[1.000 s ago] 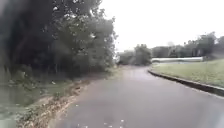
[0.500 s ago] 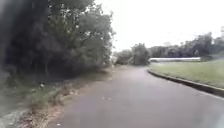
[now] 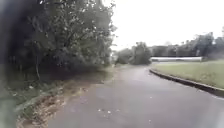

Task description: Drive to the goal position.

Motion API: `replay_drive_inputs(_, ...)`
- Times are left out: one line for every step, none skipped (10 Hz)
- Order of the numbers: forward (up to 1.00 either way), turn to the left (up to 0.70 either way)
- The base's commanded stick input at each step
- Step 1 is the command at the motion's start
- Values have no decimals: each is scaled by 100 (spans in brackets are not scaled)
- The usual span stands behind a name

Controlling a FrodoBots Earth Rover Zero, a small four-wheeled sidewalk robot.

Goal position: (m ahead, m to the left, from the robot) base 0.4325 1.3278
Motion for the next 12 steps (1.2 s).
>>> replay_drive_inputs(100, -6)
replay_drive_inputs(100, 0)
replay_drive_inputs(100, -1)
replay_drive_inputs(100, -9)
replay_drive_inputs(100, -17)
replay_drive_inputs(100, -25)
replay_drive_inputs(100, -33)
replay_drive_inputs(97, -39)
replay_drive_inputs(78, -31)
replay_drive_inputs(59, -23)
replay_drive_inputs(39, -16)
replay_drive_inputs(20, -8)
